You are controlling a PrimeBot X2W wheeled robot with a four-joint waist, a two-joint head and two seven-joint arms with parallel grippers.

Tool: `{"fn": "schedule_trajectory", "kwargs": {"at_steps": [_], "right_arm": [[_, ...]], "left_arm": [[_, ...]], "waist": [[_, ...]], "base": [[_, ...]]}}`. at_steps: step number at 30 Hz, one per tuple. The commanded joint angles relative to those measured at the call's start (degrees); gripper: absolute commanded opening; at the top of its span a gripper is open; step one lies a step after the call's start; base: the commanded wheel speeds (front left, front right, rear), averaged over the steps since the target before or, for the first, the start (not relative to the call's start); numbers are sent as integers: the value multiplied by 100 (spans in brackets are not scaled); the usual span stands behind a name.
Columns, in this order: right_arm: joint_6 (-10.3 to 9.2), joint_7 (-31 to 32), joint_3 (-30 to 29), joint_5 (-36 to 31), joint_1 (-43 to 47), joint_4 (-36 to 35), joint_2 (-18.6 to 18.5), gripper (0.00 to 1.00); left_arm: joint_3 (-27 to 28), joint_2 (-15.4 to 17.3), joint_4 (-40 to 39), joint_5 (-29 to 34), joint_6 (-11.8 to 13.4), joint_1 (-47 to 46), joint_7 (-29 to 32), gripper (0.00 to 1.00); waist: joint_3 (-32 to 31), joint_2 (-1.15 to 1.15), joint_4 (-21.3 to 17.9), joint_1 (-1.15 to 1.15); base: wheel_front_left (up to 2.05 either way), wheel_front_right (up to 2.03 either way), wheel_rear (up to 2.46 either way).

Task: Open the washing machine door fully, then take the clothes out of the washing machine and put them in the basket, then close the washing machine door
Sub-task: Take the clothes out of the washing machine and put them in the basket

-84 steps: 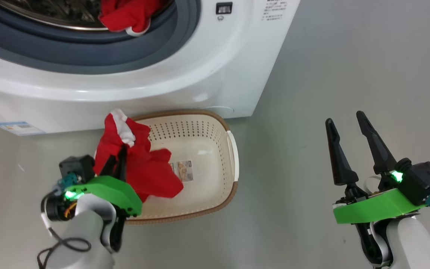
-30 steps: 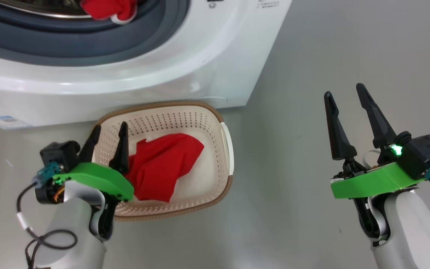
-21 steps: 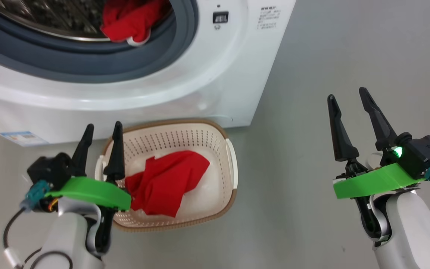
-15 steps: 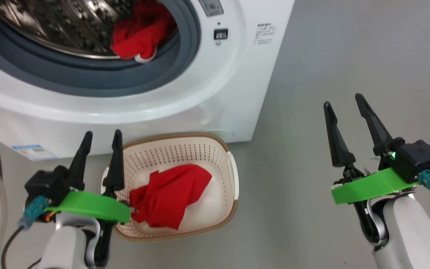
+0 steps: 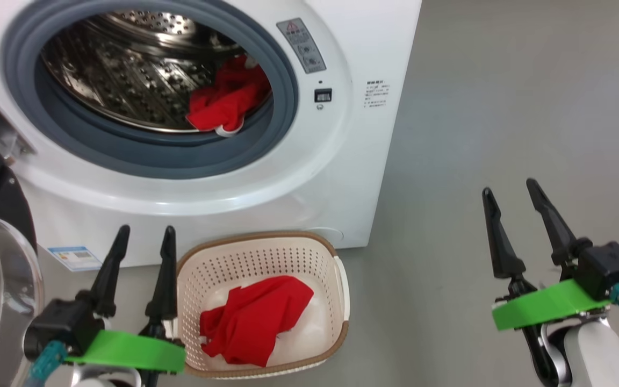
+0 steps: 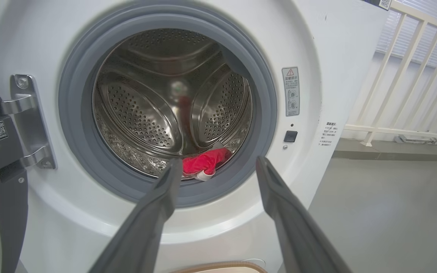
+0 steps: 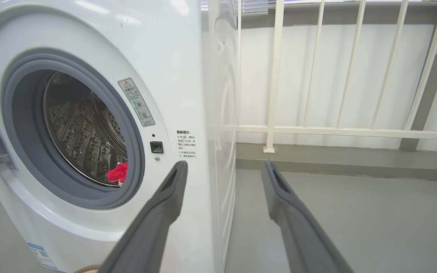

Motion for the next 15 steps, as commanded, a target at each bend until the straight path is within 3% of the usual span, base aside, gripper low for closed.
{"fn": "schedule_trajectory", "kwargs": {"at_steps": [1,15], "right_arm": [[34,-37,111,-86,49,-213,0,100],[34,-37,-308,-169,1073,-955,0,100]], "left_arm": [[167,120,-233,62,-14,53,-52,100],[268,248,-692,53,81,1025,-16,100]], "waist": [[-119,0,40,0],[-654,0,85,0]], "base": [[0,0,0],[0,0,0]]}}
